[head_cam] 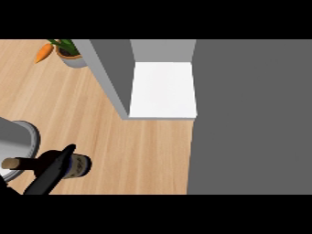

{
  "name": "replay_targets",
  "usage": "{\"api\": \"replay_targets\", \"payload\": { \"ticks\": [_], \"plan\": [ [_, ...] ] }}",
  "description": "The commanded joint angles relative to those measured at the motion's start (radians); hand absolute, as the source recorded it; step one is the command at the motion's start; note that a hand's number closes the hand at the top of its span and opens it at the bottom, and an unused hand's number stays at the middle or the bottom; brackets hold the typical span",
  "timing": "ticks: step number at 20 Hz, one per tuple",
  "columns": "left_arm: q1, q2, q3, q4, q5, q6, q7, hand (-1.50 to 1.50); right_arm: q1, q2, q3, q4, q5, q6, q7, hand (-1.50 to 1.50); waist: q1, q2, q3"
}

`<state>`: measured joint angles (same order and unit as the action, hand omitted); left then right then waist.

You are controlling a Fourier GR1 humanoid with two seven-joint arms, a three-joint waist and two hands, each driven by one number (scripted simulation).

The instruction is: Pick up the wine, place it into the cabinet and close the cabinet

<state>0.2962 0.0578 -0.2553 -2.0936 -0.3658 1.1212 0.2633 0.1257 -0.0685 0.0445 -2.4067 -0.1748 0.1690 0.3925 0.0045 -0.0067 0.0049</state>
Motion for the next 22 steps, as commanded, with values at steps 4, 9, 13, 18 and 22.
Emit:
{"api": "replay_targets", "payload": {
  "ticks": [4,9,13,18,22],
  "plan": [
    [0.101,-0.028,0.012,0.123,0.318,-0.019,-0.309,-1.50,0.011,0.022,0.035,-0.011,0.028,0.001,-0.014,-1.50,0.004,0.002,-0.007],
    [0.027,-0.056,0.035,0.297,0.490,-0.055,-0.507,-1.50,-0.003,0.021,0.013,0.017,0.015,0.014,-0.030,-1.50,-0.001,0.005,-0.007],
    [0.133,-0.057,0.141,0.277,0.653,-0.207,-0.632,-1.50,0.043,0.026,0.026,-0.008,0.019,0.036,-0.034,-1.50,0.001,0.004,-0.006],
    [0.060,-0.058,0.157,0.414,0.758,-0.232,-0.721,-1.50,0.047,0.006,-0.043,-0.032,-0.044,0.050,-0.027,-1.50,-0.004,0.005,-0.005],
    [0.043,-0.058,0.187,0.547,0.851,-0.312,-0.854,-1.50,0.012,0.040,0.004,0.024,0.039,0.022,-0.054,-1.50,-0.003,0.006,-0.005]
  ]
}}
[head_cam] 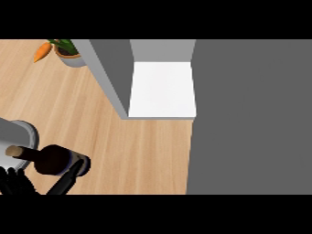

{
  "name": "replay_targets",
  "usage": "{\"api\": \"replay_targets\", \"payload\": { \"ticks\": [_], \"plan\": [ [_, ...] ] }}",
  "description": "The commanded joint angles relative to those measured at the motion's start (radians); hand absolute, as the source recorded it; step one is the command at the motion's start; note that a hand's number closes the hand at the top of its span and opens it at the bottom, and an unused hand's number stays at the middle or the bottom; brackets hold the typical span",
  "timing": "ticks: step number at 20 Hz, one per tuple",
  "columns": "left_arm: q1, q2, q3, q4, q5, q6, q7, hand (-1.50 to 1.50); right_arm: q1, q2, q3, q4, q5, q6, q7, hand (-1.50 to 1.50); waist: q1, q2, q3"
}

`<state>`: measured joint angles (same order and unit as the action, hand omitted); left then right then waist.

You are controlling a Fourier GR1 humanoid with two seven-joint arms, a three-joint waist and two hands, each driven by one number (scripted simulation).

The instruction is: Pick up the wine, place it into the cabinet and close the cabinet

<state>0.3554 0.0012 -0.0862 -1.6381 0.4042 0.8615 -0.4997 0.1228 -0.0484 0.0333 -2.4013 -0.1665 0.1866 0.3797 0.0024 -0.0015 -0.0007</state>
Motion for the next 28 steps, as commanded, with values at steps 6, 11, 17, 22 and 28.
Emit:
{"api": "replay_targets", "payload": {
  "ticks": [6,11,17,22,28],
  "plan": [
    [-0.081,-0.001,0.023,0.220,0.152,-0.076,-0.182,-1.50,-0.082,-0.006,0.012,-0.030,0.018,-0.041,0.110,-1.50,-0.001,0.001,0.000],
    [-0.106,-0.001,0.066,0.379,0.256,-0.184,-0.310,-1.50,0.007,-0.006,-0.027,-0.010,-0.009,0.019,-0.002,-1.50,-0.003,0.001,0.000],
    [-0.204,0.029,0.135,0.450,0.312,-0.282,-0.308,-1.50,-0.051,0.021,0.050,-0.033,0.072,-0.034,0.067,-1.50,-0.003,0.001,0.000],
    [-0.224,-0.001,0.036,0.512,0.447,-0.285,-0.472,-1.50,-0.025,-0.013,-0.025,-0.046,-0.006,0.003,0.074,-1.50,-0.003,0.001,0.000],
    [-0.206,-0.001,0.097,0.572,0.416,-0.396,-0.474,-1.50,-0.018,-0.008,-0.064,0.015,-0.032,0.034,-0.002,-1.50,-0.002,0.001,0.001]
  ]
}}
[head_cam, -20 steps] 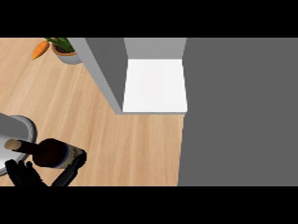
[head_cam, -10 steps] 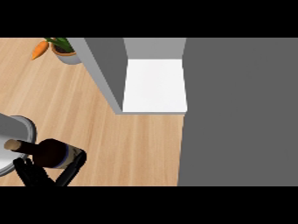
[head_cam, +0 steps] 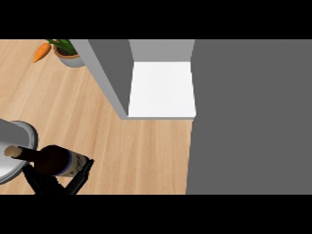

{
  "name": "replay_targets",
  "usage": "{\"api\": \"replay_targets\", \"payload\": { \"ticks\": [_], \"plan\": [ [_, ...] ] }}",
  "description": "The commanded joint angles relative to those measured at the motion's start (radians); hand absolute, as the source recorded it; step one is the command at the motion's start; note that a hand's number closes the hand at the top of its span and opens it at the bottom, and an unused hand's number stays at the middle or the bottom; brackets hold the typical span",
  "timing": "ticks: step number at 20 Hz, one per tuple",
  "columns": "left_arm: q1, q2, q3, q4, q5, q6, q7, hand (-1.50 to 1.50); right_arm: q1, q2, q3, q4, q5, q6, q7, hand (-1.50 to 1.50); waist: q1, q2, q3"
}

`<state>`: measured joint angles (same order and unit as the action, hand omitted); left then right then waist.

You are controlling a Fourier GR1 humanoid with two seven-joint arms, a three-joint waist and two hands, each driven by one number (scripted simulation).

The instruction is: Pick up the wine, place it into the cabinet and close the cabinet

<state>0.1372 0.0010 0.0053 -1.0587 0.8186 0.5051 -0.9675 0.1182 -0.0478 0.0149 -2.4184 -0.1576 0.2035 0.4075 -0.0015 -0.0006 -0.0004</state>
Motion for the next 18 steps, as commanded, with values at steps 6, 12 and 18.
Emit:
{"api": "replay_targets", "payload": {
  "ticks": [6,12,18],
  "plan": [
    [-0.066,0.042,0.035,0.101,0.018,-0.120,0.000,1.50,-0.109,-0.034,-0.102,0.058,-0.089,-0.007,0.034,-1.50,0.002,0.001,0.000],
    [-0.056,0.029,0.042,0.160,-0.009,-0.157,-0.042,1.50,0.014,0.038,0.028,0.049,0.050,0.015,-0.079,-1.50,0.001,0.000,0.001],
    [-0.062,0.036,-0.026,0.175,-0.057,-0.190,-0.038,1.50,-0.033,0.004,-0.029,0.046,0.005,0.012,-0.027,-1.50,0.002,0.000,0.001]
  ]
}}
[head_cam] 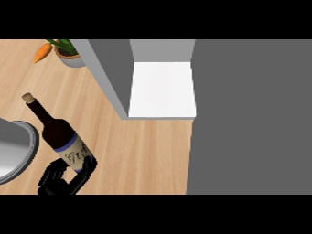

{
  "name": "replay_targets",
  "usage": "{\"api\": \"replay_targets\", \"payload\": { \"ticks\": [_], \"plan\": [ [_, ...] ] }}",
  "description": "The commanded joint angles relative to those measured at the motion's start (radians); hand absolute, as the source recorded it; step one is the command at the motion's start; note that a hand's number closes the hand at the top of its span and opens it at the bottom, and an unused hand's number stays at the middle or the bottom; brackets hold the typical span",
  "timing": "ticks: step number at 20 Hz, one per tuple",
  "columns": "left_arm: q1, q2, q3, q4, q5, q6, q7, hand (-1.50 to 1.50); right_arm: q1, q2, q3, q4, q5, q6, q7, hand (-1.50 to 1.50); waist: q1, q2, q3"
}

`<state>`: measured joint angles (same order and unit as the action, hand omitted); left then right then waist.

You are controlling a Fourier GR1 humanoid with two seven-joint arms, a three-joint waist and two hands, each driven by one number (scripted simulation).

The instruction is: Pick up the wine, place it into the cabinet and close the cabinet

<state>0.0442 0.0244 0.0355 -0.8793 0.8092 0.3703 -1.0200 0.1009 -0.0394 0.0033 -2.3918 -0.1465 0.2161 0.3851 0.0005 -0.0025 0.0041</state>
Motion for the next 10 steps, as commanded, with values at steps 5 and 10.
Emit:
{"api": "replay_targets", "payload": {
  "ticks": [5,10],
  "plan": [
    [0.029,0.166,-0.325,0.045,-0.209,-0.410,0.151,1.50,0.005,0.001,0.019,0.039,-0.004,0.023,-0.021,-1.50,-0.035,0.005,-0.005],
    [0.066,0.232,-0.341,0.048,-0.228,-0.629,0.075,1.50,-0.032,-0.006,-0.022,0.022,-0.022,-0.008,0.019,-1.50,-0.002,0.002,-0.005]
  ]
}}
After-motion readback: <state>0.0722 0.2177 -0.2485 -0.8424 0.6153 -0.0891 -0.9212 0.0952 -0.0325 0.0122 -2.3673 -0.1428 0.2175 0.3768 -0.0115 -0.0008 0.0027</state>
